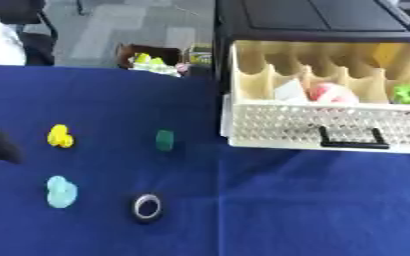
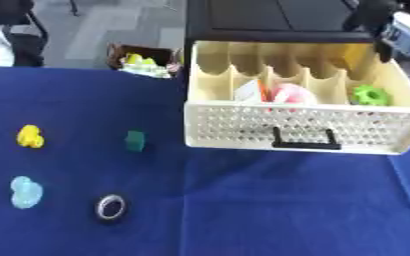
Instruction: Pick up objects from table and place into drawer.
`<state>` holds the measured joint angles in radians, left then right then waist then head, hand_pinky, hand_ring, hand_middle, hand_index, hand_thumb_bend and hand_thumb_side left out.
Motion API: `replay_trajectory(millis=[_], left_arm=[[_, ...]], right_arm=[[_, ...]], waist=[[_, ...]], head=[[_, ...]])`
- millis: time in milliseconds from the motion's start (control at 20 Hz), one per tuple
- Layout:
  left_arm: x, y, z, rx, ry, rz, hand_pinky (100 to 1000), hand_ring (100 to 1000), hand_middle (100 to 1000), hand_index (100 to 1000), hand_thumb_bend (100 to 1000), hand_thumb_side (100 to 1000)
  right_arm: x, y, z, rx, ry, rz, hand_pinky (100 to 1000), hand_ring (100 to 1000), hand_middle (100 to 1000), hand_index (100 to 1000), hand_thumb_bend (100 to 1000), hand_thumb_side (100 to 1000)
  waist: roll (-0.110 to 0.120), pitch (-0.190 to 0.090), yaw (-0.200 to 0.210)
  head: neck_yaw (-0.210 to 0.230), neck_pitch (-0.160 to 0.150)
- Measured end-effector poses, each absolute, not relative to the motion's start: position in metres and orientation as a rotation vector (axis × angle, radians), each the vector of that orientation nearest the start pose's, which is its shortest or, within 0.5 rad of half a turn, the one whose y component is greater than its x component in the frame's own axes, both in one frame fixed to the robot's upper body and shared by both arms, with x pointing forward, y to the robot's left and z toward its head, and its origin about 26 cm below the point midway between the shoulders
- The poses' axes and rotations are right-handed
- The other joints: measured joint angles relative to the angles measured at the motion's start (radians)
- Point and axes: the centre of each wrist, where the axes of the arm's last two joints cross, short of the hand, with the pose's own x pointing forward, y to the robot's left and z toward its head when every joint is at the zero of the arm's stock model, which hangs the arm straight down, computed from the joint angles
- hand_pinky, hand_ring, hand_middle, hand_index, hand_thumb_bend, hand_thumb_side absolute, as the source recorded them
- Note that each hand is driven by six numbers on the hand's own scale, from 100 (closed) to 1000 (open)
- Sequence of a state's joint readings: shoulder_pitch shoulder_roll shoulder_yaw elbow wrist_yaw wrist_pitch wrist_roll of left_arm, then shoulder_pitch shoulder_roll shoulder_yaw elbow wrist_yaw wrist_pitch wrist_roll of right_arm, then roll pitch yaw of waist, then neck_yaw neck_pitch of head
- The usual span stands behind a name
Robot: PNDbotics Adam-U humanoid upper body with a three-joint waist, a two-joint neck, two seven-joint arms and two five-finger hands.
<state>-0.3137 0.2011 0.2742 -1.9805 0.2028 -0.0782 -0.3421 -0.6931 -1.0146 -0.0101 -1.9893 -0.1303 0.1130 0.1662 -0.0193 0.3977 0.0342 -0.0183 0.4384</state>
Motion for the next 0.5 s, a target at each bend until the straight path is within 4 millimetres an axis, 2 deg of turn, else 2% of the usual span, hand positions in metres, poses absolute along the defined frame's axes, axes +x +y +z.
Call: replay_trajectory(millis=[150, 350, 500], left_arm=[[0.299, 0.309, 0.204, -0.077, -2.398, -0.342, 555, 588, 567, 673, 113, 986], [0.3, 0.31, 0.209, -0.08, -2.424, -0.358, 554, 588, 568, 675, 105, 970], [0.3, 0.31, 0.213, -0.082, -2.447, -0.375, 553, 588, 569, 677, 100, 932]], right_arm=[[0.277, -0.301, 0.388, -0.6, -2.454, 0.863, 642, 530, 349, 680, 100, 897], [0.281, -0.298, 0.379, -0.552, -2.614, 0.609, 660, 563, 430, 718, 100, 907], [0.284, -0.297, 0.373, -0.528, -2.717, 0.434, 677, 586, 463, 735, 100, 876]], waist=[[0.005, 0.0, 0.003], [0.009, 0.0, 0.002], [0.013, 0.0, -0.001]], head=[[-0.008, 0.005], [-0.037, 0.014], [-0.049, 0.019]])
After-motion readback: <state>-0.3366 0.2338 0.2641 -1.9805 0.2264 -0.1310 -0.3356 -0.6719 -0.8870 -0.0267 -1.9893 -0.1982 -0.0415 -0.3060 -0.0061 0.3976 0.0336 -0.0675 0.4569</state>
